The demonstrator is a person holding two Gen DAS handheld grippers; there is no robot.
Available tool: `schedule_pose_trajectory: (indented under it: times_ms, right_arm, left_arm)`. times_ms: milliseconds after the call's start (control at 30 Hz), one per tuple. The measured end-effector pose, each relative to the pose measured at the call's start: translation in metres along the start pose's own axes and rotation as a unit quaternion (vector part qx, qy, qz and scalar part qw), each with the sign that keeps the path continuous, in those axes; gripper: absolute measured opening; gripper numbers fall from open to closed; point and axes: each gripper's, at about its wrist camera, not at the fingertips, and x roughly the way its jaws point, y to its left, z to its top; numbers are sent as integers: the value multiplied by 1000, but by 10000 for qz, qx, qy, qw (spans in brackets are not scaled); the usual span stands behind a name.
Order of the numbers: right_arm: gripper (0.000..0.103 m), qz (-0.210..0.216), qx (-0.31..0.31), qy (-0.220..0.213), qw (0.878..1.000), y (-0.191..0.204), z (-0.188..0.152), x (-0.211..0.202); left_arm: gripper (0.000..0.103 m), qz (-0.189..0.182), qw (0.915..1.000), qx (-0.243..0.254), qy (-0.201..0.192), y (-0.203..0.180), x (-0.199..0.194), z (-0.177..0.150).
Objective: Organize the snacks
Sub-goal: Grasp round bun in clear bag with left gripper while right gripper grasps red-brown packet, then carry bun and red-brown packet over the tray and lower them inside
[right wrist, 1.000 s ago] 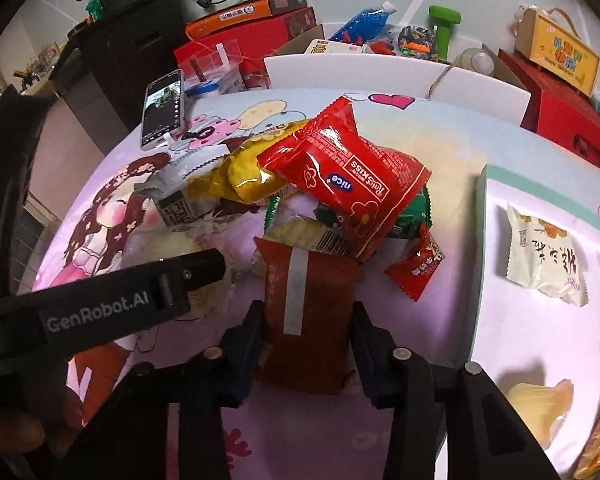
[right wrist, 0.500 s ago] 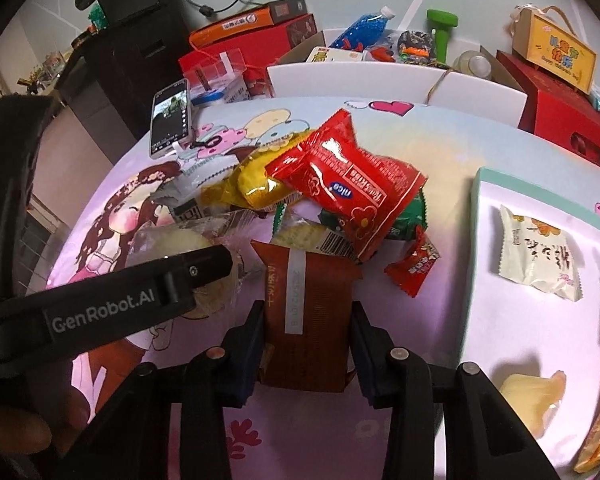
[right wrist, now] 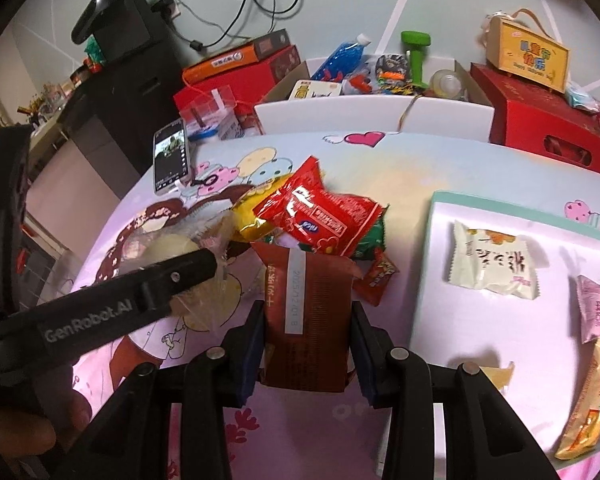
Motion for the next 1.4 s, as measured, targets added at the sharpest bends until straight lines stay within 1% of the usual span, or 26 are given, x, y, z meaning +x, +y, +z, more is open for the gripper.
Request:
schedule_pose_trajectory:
  times_ms: [133, 300, 400, 567, 800, 900, 1067, 1133, 1267, 1400]
  right_arm:
    - [43, -9, 127, -107, 9999, -9, 2, -10]
    - [42, -142, 341, -223, 9991, -27, 4, -24]
    - [42, -278, 556, -306, 9976, -47, 5, -33]
    - [42, -544, 937, -446, 9931, -81, 6, -47]
    - [42, -908, 1521, -637, 9821, -134, 3, -71]
    - [42, -1028, 1696, -699, 9776, -150, -1, -80]
    - [42, -1159, 1900, -759, 9720, -171, -4, -89]
    - [43, -1180, 1956, -736, 9708, -176, -4, -89]
    - [43, -1177, 1968, -670, 9710, -181, -6, -86]
    - [43, -1184, 1944, -599, 9719, -182, -7, -81]
  left_arm:
    - [67, -10, 9999, 98, -130, -10, -10, 2]
    - [67, -213, 9994, 182, -201, -26, -15, 2]
    - [67, -367, 9987, 266, -243, -38, -17, 2]
    - [67, -548, 9963, 605, -284, -68, -18, -1]
    - [67, -749, 9898, 1202, -146, -114, -8, -14]
    - [67, -849, 9859, 1438, -37, -133, 0, -22]
    - [67, -938, 9813, 1682, 57, -157, 14, -26]
    - [67, -959, 9806, 1705, 63, -162, 18, -26]
    - [67, -1090, 9824, 1519, 10, -166, 27, -25]
    - [67, -1008, 9818, 1598, 198, -172, 44, -30]
